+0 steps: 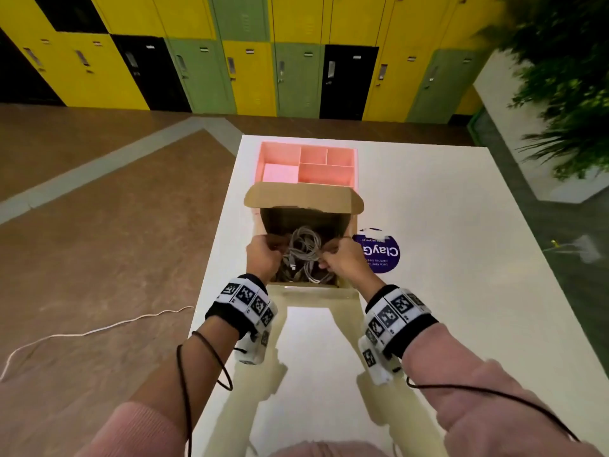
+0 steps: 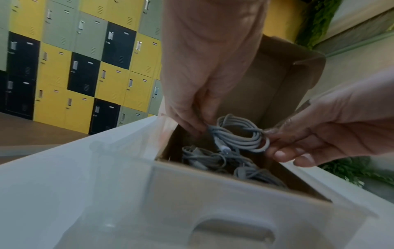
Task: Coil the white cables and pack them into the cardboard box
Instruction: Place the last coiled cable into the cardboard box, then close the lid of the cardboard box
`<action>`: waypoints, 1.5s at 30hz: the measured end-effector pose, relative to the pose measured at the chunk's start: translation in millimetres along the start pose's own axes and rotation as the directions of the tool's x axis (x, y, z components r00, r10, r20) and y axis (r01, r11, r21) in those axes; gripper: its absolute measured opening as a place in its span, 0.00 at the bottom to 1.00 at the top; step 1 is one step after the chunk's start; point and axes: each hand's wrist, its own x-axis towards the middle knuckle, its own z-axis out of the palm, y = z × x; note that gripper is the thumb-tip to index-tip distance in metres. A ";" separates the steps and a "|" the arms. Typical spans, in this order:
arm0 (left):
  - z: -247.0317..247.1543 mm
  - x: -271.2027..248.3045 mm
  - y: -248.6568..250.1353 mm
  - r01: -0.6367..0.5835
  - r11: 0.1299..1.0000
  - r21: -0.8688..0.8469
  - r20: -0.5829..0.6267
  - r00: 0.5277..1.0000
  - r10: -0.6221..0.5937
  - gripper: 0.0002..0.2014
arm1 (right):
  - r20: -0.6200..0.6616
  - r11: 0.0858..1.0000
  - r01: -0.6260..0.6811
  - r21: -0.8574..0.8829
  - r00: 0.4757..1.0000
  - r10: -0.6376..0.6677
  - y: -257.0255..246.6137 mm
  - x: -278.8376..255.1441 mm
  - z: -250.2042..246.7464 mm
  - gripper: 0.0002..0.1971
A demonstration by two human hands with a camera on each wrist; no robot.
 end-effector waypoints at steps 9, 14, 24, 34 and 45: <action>11.8 8.8 -32.8 -0.100 0.948 0.304 0.083 0.993 0.078 0.16 | 0.169 0.886 -0.022 -0.462 0.979 0.113 12.1 17.2 16.9 0.19; 14.0 9.6 -30.0 -0.169 0.857 0.486 0.094 0.986 0.140 0.13 | 0.143 0.869 -0.032 -0.493 0.983 0.118 13.4 20.2 18.3 0.23; -24.7 25.9 -19.9 -0.108 0.982 0.154 -0.172 0.976 0.135 0.12 | 0.044 0.966 -0.083 -0.245 0.994 0.096 11.6 11.5 -38.8 0.17; -44.5 20.7 26.7 -0.391 0.918 0.062 -0.261 0.882 0.393 0.43 | -0.224 0.977 0.211 -0.044 0.950 -0.215 -21.6 -0.9 -64.6 0.57; -33.7 20.2 33.9 -0.408 0.898 0.168 -0.198 0.878 0.436 0.38 | -0.221 0.873 0.403 -0.276 0.857 -0.466 -39.9 -9.9 -52.4 0.34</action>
